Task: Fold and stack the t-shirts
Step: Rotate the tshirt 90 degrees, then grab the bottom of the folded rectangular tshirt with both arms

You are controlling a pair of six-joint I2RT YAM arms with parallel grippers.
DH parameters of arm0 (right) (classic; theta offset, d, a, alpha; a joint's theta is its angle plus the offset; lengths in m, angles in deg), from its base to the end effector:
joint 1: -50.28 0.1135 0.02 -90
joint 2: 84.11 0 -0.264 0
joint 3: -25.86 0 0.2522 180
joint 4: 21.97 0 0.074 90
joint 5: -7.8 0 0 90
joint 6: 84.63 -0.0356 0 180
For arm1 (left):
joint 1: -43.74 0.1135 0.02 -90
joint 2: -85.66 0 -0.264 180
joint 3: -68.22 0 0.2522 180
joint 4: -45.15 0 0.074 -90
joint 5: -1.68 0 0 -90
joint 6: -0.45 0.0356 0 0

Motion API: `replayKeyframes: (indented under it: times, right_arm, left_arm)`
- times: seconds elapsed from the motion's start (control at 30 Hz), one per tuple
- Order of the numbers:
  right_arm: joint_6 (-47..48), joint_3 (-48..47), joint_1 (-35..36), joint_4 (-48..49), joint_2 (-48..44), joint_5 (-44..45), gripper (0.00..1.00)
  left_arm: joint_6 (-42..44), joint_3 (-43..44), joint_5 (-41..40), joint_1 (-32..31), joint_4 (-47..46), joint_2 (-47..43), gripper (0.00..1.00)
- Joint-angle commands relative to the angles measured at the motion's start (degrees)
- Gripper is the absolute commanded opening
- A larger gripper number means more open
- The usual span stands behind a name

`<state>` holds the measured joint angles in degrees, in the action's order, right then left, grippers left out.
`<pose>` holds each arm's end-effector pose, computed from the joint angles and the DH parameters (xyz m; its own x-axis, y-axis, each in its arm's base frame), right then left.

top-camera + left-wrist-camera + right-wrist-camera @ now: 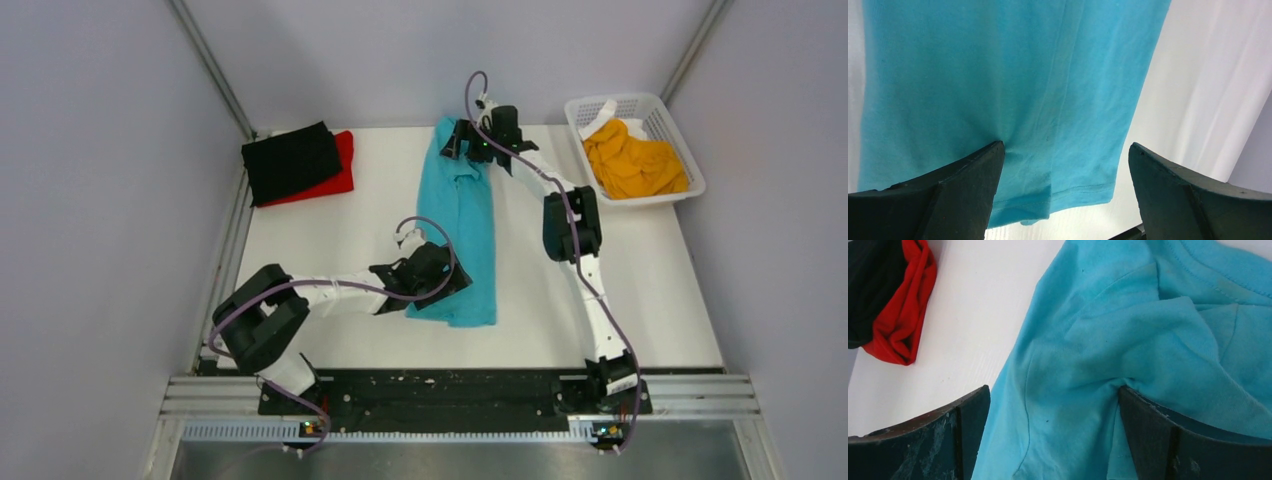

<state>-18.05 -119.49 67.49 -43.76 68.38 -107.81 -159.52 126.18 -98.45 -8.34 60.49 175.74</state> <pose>0.5660 0.1914 0.1528 -0.6737 0.1665 -0.7200 -0.3928 0.7446 0.5397 0.1940 -0.2389 0.1631 -0.8160 -0.4574 -0.3533 -0.1845 0.7854 -0.5908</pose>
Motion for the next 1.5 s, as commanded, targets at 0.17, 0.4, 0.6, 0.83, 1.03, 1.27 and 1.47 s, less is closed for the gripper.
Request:
replayKeyframes:
  times: [0.17,0.4,0.6,0.83,1.03,1.27,1.47]
  right_arm:
    - [17.97,-6.25,-2.61,-4.23,1.37,2.40,0.99]
    - [22.96,-7.48,-2.44,-9.69,-6.73,3.92,0.99]
    - [14.27,9.22,-1.48,-12.20,-28.31,17.12,0.99]
    - [-0.62,66.74,-0.01,4.63,-66.20,20.80,0.98]
    - [-7.53,94.50,8.34,5.44,-87.05,21.55,0.97]
    - [-14.52,108.30,13.23,7.55,-100.22,15.44,0.96]
    - [-15.71,110.13,18.29,2.70,-102.20,16.03,0.93]
  left_arm:
    - [0.81,3.01,-0.21,-2.21,2.69,3.09,0.99]
    - [8.11,5.48,-3.08,-5.73,7.62,-2.86,0.99]
    - [18.57,6.50,-3.92,-5.93,11.35,-12.15,0.99]
    - [14.69,1.15,-9.54,-0.08,25.17,-18.53,0.99]
    - [17.34,-11.94,0.60,6.82,16.13,-27.20,0.99]
    - [17.65,-15.18,7.33,7.14,8.28,-22.20,0.86]
    - [17.60,-13.88,7.78,7.41,6.48,-16.04,0.54]
